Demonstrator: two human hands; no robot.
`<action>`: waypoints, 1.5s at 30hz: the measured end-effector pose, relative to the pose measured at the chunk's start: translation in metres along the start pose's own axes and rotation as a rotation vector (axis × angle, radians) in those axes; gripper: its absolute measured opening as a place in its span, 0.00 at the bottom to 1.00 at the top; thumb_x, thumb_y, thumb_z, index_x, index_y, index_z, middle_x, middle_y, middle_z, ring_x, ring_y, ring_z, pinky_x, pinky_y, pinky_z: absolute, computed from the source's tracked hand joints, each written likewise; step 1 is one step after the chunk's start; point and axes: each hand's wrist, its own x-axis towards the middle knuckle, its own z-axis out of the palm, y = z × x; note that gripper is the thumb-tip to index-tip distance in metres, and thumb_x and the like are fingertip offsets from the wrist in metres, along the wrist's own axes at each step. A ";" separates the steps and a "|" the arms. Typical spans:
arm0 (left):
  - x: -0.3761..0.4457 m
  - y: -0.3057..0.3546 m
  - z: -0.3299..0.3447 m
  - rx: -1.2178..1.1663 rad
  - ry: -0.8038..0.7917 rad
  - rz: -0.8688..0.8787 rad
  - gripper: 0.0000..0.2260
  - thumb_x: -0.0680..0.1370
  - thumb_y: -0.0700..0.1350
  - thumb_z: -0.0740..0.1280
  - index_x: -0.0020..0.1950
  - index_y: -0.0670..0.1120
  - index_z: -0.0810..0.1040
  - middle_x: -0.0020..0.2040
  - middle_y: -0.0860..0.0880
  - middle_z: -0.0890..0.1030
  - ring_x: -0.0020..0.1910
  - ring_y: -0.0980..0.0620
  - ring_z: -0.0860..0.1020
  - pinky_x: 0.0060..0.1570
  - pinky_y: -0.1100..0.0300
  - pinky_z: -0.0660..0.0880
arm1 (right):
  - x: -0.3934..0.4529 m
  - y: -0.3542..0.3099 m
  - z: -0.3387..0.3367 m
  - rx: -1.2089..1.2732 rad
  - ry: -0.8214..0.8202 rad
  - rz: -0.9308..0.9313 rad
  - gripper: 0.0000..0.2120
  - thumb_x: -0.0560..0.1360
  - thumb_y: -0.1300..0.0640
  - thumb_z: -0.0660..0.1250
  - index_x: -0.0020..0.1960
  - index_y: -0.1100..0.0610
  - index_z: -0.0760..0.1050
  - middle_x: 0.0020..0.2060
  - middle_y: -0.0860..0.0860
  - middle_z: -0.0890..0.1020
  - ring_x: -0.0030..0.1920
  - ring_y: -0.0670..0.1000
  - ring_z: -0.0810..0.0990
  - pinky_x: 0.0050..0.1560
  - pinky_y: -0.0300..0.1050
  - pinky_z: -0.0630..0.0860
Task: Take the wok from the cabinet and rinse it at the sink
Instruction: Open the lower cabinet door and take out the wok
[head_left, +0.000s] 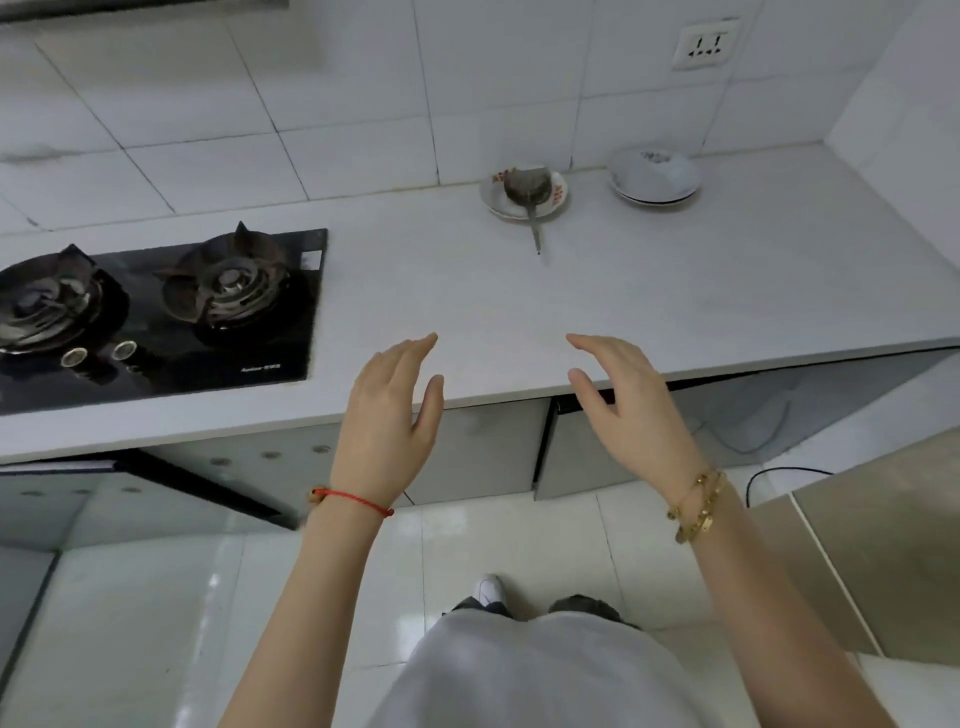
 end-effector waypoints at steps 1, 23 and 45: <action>0.003 -0.003 0.001 -0.011 -0.011 0.006 0.18 0.81 0.45 0.60 0.71 0.43 0.71 0.65 0.46 0.77 0.67 0.47 0.73 0.68 0.45 0.69 | 0.000 0.000 0.002 0.000 0.011 0.011 0.18 0.81 0.54 0.59 0.70 0.54 0.70 0.65 0.48 0.74 0.68 0.46 0.68 0.67 0.47 0.70; 0.033 -0.013 0.032 -0.075 -0.141 0.149 0.17 0.81 0.43 0.62 0.70 0.44 0.72 0.64 0.46 0.78 0.63 0.48 0.75 0.64 0.62 0.67 | -0.012 0.024 0.018 -0.025 0.156 0.166 0.16 0.81 0.55 0.60 0.67 0.57 0.73 0.62 0.49 0.77 0.65 0.47 0.72 0.66 0.38 0.66; -0.005 -0.037 0.109 -0.087 -0.280 0.245 0.17 0.81 0.43 0.61 0.69 0.42 0.73 0.63 0.45 0.79 0.63 0.47 0.75 0.65 0.60 0.69 | -0.055 0.076 0.074 -0.025 0.218 0.287 0.16 0.80 0.53 0.59 0.64 0.57 0.75 0.59 0.50 0.80 0.62 0.50 0.75 0.64 0.48 0.72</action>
